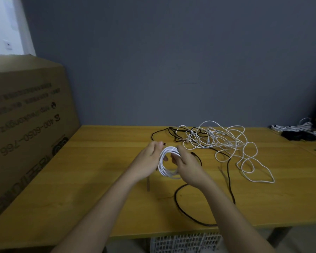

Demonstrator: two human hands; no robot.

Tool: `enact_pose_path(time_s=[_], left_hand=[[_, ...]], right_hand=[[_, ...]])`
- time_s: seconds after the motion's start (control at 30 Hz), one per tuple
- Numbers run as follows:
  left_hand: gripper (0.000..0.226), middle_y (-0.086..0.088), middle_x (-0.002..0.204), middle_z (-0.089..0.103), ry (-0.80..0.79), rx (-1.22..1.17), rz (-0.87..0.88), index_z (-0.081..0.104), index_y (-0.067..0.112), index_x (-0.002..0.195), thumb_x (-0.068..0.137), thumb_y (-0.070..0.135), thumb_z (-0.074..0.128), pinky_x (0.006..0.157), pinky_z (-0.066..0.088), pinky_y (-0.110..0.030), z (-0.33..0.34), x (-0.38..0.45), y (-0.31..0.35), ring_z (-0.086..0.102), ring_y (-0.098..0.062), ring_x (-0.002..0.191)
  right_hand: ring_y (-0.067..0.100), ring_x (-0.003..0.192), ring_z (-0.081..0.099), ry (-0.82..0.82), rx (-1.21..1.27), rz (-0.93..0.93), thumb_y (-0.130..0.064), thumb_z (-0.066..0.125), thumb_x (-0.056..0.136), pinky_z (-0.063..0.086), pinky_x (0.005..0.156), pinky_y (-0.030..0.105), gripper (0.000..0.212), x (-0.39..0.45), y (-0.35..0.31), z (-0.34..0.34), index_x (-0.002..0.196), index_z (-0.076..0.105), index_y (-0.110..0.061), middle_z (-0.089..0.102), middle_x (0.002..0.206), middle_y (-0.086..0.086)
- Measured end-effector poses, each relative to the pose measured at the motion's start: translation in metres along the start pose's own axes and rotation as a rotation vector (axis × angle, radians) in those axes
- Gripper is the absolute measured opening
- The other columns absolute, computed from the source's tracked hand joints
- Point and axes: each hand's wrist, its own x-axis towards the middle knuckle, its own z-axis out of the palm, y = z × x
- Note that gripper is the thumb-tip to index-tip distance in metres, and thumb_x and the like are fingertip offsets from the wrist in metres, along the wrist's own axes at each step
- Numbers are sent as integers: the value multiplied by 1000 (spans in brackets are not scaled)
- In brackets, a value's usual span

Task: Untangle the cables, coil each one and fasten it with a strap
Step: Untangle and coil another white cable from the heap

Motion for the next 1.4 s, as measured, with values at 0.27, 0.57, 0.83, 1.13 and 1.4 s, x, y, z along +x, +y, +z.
enact_pose_path(time_s=[0.27, 0.57, 0.83, 1.13, 1.4], left_hand=[[36, -7, 82, 63, -65, -1, 15, 47, 12, 98, 101, 44, 33, 51, 52, -31, -1, -8, 9, 62, -14, 49], [41, -6, 70, 61, 344, 211, 57, 47, 13, 103, 101, 45, 22, 52, 44, -38, 26, 0, 8, 61, -28, 61], [35, 2, 65, 58, 191, -1, 32, 45, 17, 101, 103, 42, 22, 47, 43, -25, 35, -8, 18, 57, -8, 50], [31, 0, 67, 58, 83, -109, 46, 50, 19, 86, 103, 36, 31, 58, 45, -24, 25, -7, 17, 57, -8, 58], [26, 7, 71, 46, 353, -26, 25, 44, 15, 93, 104, 30, 27, 53, 28, -30, 41, 29, 13, 45, -10, 63]], right_hand=[[5, 68, 51, -8, 299, 50, -15, 50, 96, 43, 64, 22, 10, 4, -9, -8, 99, 60, -15, 56, 79, -4], [22, 102, 66, 194, 815, 219, -47, 26, 102, 53, 84, 36, 51, -2, -12, 21, 116, 65, -18, 70, 110, 6], [-2, 61, 49, 484, 510, 95, -21, 32, 105, 41, 61, 19, 32, 11, -14, 16, 89, 59, -19, 55, 73, -6], [9, 59, 48, 565, 671, 110, -23, 52, 98, 41, 54, 24, 12, 14, -4, 11, 94, 61, -17, 59, 68, -5], [15, 108, 61, 418, 933, 284, -41, 30, 104, 48, 95, 36, 40, 32, -3, 18, 121, 60, -21, 64, 118, -1]])
